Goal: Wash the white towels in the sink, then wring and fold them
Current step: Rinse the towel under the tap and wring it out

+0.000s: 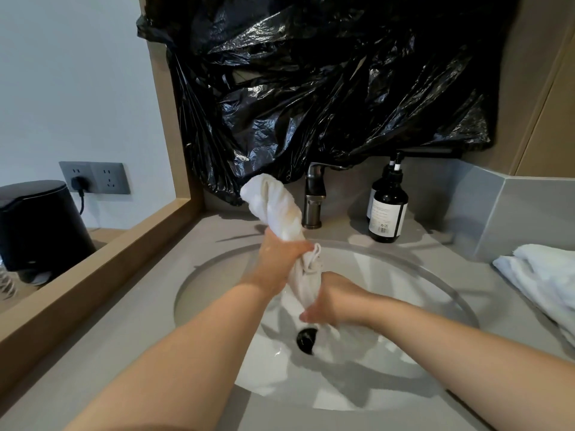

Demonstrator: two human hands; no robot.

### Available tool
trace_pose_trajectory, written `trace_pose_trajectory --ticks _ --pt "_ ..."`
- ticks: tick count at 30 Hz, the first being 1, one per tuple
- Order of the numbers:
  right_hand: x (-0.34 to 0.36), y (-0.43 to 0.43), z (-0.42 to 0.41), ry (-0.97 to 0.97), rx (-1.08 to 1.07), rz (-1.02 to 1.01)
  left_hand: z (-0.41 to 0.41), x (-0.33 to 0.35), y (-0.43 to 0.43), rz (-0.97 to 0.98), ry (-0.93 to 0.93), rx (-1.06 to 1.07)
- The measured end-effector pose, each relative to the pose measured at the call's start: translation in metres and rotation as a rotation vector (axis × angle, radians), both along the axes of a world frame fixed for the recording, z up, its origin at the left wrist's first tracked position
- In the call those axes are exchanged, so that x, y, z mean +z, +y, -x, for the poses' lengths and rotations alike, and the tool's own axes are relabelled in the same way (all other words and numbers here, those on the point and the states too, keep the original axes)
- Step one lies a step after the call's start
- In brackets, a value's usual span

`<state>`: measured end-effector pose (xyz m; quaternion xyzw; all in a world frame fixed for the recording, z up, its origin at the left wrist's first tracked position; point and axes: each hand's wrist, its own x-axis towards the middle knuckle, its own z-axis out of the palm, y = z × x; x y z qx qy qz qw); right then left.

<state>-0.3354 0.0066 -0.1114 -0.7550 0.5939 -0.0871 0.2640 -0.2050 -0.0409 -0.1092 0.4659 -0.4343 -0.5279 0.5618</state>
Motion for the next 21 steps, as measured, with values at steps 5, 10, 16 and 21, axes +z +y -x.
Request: trace_pose_trajectory --ticks 5,10,16,21 --pt "0.004 0.0 -0.005 0.405 -0.002 0.311 0.006 -0.004 -0.004 -0.043 0.063 0.087" --pt "-0.002 0.001 -0.006 0.538 0.1 0.418 0.008 -0.007 0.001 -0.184 -0.046 0.152" --pt "0.007 -0.01 -0.004 0.601 0.067 0.525 0.012 -0.003 0.002 -0.222 -0.021 0.161" --pt "0.015 -0.015 0.0 0.577 0.06 0.497 0.018 0.003 0.015 -0.273 0.118 0.036"
